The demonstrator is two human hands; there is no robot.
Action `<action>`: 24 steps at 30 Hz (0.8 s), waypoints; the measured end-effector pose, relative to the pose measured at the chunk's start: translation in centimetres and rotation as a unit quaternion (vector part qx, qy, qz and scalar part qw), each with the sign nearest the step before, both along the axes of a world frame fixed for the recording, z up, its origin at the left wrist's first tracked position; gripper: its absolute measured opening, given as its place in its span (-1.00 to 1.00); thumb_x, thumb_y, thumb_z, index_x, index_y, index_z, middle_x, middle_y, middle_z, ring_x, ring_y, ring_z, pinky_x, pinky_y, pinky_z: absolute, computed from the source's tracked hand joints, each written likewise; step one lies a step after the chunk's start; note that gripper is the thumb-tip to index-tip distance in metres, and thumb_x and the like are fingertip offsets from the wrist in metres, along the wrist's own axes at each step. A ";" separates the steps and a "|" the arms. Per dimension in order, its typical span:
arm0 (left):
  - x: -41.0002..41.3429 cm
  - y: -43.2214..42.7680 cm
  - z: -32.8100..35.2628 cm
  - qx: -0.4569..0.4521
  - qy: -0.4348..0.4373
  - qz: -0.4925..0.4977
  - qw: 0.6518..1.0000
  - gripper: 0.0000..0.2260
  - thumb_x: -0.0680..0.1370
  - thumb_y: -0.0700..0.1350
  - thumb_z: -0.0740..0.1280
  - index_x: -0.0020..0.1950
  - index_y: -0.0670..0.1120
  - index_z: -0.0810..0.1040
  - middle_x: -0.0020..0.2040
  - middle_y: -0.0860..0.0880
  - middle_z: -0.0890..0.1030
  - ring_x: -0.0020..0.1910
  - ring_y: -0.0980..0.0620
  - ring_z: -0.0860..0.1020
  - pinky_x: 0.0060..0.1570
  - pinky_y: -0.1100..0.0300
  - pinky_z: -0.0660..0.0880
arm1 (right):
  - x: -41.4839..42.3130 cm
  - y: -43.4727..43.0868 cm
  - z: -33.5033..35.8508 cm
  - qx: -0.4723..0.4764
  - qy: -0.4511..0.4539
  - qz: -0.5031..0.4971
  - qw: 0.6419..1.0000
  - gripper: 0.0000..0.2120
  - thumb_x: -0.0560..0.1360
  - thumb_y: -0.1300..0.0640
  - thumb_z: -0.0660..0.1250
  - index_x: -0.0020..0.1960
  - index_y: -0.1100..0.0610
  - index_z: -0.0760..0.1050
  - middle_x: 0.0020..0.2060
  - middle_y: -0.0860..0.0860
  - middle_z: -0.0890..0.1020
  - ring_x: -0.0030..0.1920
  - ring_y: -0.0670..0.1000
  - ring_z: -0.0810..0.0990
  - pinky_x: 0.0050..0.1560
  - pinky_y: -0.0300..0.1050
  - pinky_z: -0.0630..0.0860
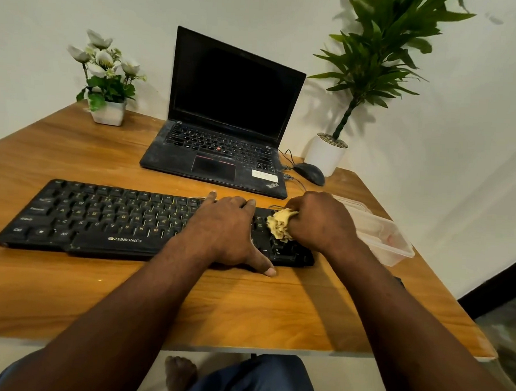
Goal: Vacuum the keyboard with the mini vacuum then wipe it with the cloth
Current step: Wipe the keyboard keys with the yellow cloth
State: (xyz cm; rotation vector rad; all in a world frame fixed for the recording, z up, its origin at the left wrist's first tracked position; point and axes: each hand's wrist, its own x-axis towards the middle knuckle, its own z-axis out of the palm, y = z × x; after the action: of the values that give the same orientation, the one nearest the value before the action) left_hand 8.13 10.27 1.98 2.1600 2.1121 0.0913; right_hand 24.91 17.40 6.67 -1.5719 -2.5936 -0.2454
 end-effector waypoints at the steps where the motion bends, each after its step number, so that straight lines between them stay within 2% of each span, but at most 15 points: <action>1: 0.0 0.0 0.0 -0.001 -0.002 0.000 1.000 0.32 0.19 0.69 0.27 0.69 -0.08 -0.06 0.69 -0.10 0.09 0.66 -0.10 0.07 0.62 -0.24 -0.11 | 0.2 0.1 0.2 0.012 -0.027 -0.023 0.999 -0.68 0.47 0.00 0.38 0.21 -0.06 0.66 0.03 0.02 0.67 0.02 0.09 0.60 -0.02 0.00 0.61; 3: 0.0 0.0 0.1 -0.001 -0.004 -0.002 1.000 0.32 0.19 0.68 0.27 0.70 -0.08 -0.05 0.69 -0.09 0.09 0.66 -0.10 0.07 0.62 -0.24 -0.11 | 0.7 0.5 0.4 0.028 -0.053 -0.064 0.996 -0.72 0.45 -0.03 0.40 0.13 -0.01 0.67 -0.08 0.03 0.64 -0.05 0.09 0.59 -0.06 0.00 0.62; 5: 0.0 0.0 0.0 0.000 -0.003 -0.004 1.000 0.31 0.19 0.68 0.27 0.70 -0.08 -0.05 0.69 -0.09 0.09 0.66 -0.11 0.07 0.62 -0.23 -0.11 | 1.5 0.7 0.9 0.044 -0.010 -0.085 0.995 -0.73 0.43 -0.01 0.41 0.12 0.00 0.65 -0.16 0.00 0.61 -0.11 0.07 0.58 -0.14 -0.05 0.59; 8: -0.1 0.0 -0.1 0.006 -0.006 -0.005 1.000 0.31 0.19 0.68 0.27 0.70 -0.07 -0.04 0.69 -0.09 0.11 0.66 -0.10 0.09 0.62 -0.23 -0.10 | 2.4 0.9 1.6 0.058 0.140 -0.048 0.987 -0.52 0.45 0.09 0.38 0.37 -0.08 0.48 -0.03 -0.03 0.61 -0.05 0.07 0.56 -0.17 -0.08 0.47; 9: -0.1 0.0 -0.1 0.007 -0.007 -0.006 1.000 0.31 0.19 0.68 0.28 0.70 -0.07 -0.04 0.68 -0.09 0.12 0.66 -0.11 0.09 0.62 -0.23 -0.10 | 2.4 0.9 1.6 0.053 0.158 -0.019 0.986 -0.48 0.47 0.12 0.37 0.41 -0.09 0.44 0.05 -0.01 0.62 -0.02 0.07 0.56 -0.15 -0.08 0.46; 13: 0.0 0.0 -0.1 0.009 -0.008 -0.006 1.000 0.29 0.20 0.67 0.28 0.69 -0.05 -0.02 0.68 -0.09 0.14 0.65 -0.10 0.10 0.62 -0.23 -0.10 | 1.5 0.7 -0.3 -0.023 0.085 0.065 0.994 -0.60 0.54 0.14 0.34 0.33 -0.17 0.55 0.26 -0.04 0.56 0.15 0.04 0.57 0.06 0.05 0.60; 16: 0.0 0.0 -0.1 0.009 -0.009 -0.006 1.000 0.28 0.20 0.68 0.28 0.69 -0.04 0.00 0.67 -0.08 0.15 0.65 -0.10 0.11 0.62 -0.23 -0.10 | 1.5 0.6 -1.5 -0.027 0.079 0.080 0.993 -0.65 0.57 0.12 0.34 0.32 -0.13 0.58 0.26 -0.06 0.55 0.25 0.03 0.50 0.15 0.05 0.55; 21: -0.1 0.2 -0.2 0.012 -0.008 -0.011 1.000 0.26 0.19 0.69 0.27 0.69 -0.03 0.04 0.65 -0.07 0.21 0.63 -0.10 0.17 0.62 -0.24 -0.07 | 0.5 -0.2 -1.9 -0.042 0.101 0.110 0.988 -0.66 0.60 -0.02 0.37 0.36 -0.13 0.54 0.23 -0.09 0.52 0.29 0.01 0.40 0.24 0.07 0.47; 24: -0.1 0.0 -0.1 0.008 -0.008 -0.008 1.000 0.25 0.19 0.69 0.27 0.68 -0.03 0.08 0.65 -0.06 0.21 0.63 -0.10 0.17 0.62 -0.25 -0.07 | 0.0 -0.5 -1.6 -0.003 0.019 0.107 0.994 -0.62 0.62 -0.05 0.32 0.43 -0.14 0.48 0.29 -0.05 0.51 0.32 0.04 0.38 0.23 0.07 0.46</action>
State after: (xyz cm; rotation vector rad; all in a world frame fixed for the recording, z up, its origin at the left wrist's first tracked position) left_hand 8.06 10.32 1.84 2.1786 2.0917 0.1251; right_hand 24.95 16.91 5.02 -1.2709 -2.7068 -0.1888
